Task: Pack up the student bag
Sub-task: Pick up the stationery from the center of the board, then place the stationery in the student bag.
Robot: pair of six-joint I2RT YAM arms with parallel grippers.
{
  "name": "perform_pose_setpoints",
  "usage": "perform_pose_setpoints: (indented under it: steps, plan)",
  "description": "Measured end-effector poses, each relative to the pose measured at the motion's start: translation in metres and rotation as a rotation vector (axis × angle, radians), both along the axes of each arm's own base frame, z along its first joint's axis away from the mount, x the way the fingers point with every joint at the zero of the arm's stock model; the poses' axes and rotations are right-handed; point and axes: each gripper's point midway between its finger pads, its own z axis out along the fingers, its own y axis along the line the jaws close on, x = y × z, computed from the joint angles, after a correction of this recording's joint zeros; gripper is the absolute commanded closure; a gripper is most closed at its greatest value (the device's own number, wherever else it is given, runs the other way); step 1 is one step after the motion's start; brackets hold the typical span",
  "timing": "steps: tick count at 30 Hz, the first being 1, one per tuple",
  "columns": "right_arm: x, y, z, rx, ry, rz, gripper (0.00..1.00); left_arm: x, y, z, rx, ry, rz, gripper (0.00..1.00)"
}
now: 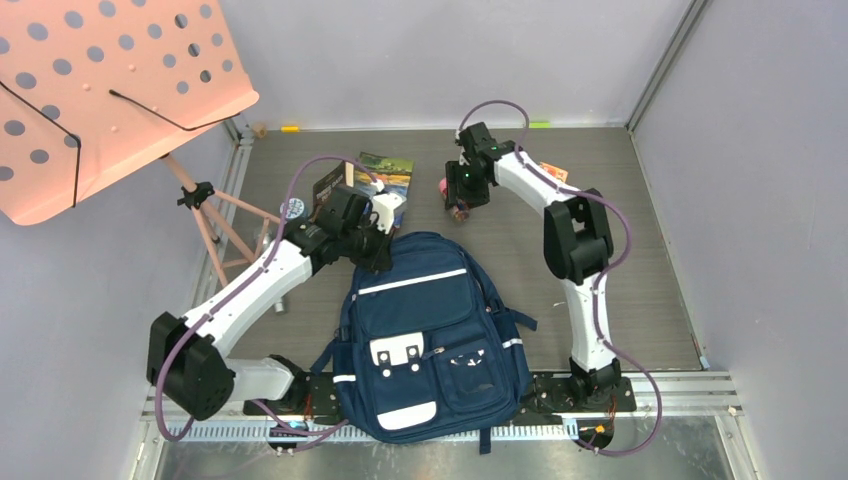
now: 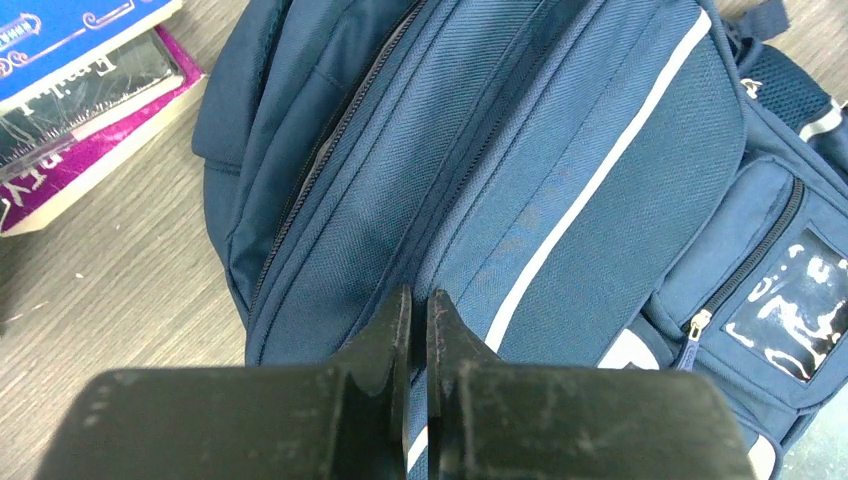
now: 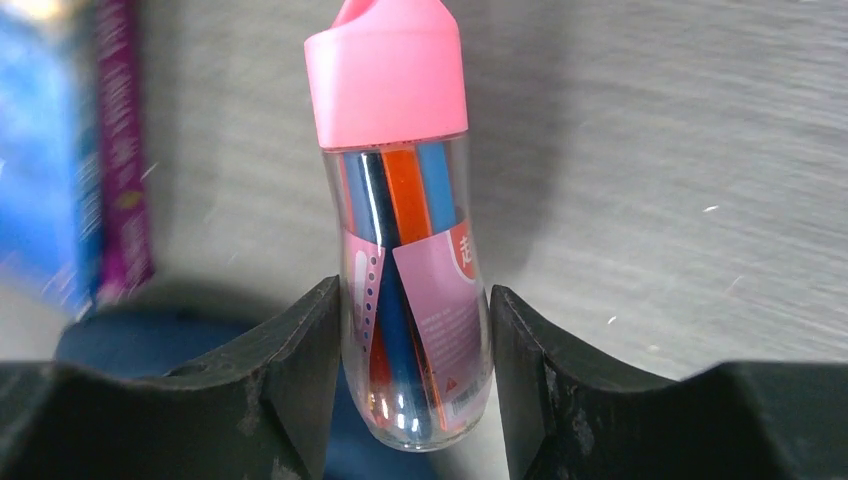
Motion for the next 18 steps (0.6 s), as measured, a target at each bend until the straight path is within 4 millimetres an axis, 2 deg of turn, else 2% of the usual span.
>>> perform_pose_setpoints:
  steps: [2,6,8,12,18]
  plan:
    - [-0.015,0.008,0.017,0.060,0.007,0.073,0.99,-0.002,0.000,0.005,-0.015,-0.022,-0.010,1.00]
    - [-0.038,0.039,0.064,0.250,-0.024,0.273,0.99,-0.005,0.000,0.012,-0.037,-0.060,-0.029,1.00]
    - [-0.053,0.051,0.076,0.327,-0.018,0.367,0.99,-0.006,-0.001,0.012,-0.041,-0.066,-0.036,1.00]
    - [-0.086,0.068,0.076,0.402,0.041,0.524,0.99,-0.006,-0.001,0.012,-0.045,-0.072,-0.040,1.00]
    - [-0.136,0.078,0.070,0.457,0.154,0.704,0.99,-0.008,-0.001,0.015,-0.059,-0.085,-0.045,1.00]
